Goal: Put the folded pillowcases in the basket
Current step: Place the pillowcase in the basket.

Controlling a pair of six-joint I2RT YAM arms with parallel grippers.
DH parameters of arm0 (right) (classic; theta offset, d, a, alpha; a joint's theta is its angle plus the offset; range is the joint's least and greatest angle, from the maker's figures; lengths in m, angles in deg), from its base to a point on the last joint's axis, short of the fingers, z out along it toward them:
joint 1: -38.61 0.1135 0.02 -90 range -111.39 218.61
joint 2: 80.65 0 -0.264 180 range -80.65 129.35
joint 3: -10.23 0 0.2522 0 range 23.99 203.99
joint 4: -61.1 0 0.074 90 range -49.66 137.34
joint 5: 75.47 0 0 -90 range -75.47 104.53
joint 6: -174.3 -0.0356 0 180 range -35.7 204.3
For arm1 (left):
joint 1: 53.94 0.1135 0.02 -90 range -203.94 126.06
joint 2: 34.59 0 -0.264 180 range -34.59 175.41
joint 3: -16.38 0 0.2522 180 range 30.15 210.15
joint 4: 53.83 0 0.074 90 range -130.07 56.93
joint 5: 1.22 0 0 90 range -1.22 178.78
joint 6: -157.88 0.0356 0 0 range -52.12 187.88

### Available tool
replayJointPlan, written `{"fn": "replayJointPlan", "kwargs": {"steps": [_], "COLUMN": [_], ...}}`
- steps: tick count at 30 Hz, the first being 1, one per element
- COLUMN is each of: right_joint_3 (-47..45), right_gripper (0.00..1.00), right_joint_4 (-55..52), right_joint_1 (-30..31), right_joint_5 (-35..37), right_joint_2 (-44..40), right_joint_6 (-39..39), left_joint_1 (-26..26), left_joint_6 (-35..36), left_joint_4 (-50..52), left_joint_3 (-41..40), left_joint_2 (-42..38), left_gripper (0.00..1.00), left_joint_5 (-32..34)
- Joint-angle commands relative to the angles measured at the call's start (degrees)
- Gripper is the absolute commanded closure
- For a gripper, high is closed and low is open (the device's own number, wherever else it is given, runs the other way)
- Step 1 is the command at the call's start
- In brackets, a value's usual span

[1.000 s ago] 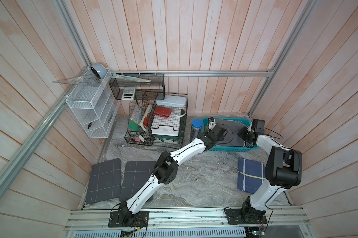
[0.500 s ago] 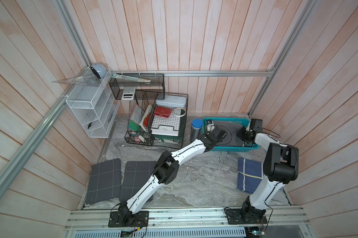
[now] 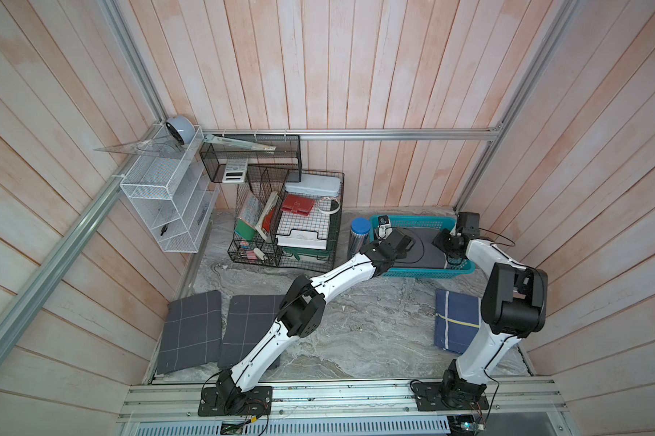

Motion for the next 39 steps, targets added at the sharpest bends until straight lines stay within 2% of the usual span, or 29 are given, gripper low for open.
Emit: {"fn": "replayJointPlan", "kwargs": {"steps": [1,5,8,14,21,25,28,31,39], "right_joint_3": [1.32,-0.94,-1.31,4.85,7.14,7.92,6.77,6.04,1.97], "right_gripper": [0.52,0.49,0.41,0.38,0.38,0.38,0.37,0.36,0.34], "right_joint_4": [-2.53,1.66,4.19,1.68,-1.4,-1.52,0.43,1.44,2.09], "right_joint_1": [1.13,1.8,2.91,2.66,-1.43,-2.27,-2.33,-1.65,7.25], "right_joint_5": [4.71,1.5,-1.2,-5.6,-3.51,-3.42,-3.86,-7.06,-10.42], "right_joint_2": [-3.62,-5.22,-4.6,4.72,8.9,9.57,8.52,6.61,-0.72], "right_joint_6": [2.39,2.76,3.64,2.43,-0.24,0.92,0.65,0.57,2.94], "left_joint_1": [-0.1,-0.25,-0.42,-0.43,0.25,1.68,3.32,6.42,9.73], "left_joint_6": [3.14,3.08,3.06,3.1,4.39,4.85,5.94,4.71,4.22], "left_joint_4": [-1.2,-4.42,-6.9,-11.83,-16.19,-18.29,-17.51,-17.95,-16.37], "left_joint_3": [-1.49,-8.62,-14.18,-25.18,-40.91,-49.99,-55.77,-62.31,-73.94], "left_joint_2": [-7.31,-12.47,-15.93,-22.51,-32.75,-38.41,-42.57,-47.68,-59.42], "left_gripper": [0.39,0.39,0.37,0.31,0.24,0.21,0.18,0.18,0.14], "left_joint_5": [1.91,1.49,0.84,-0.53,0.02,0.67,3.67,2.81,3.99]}}
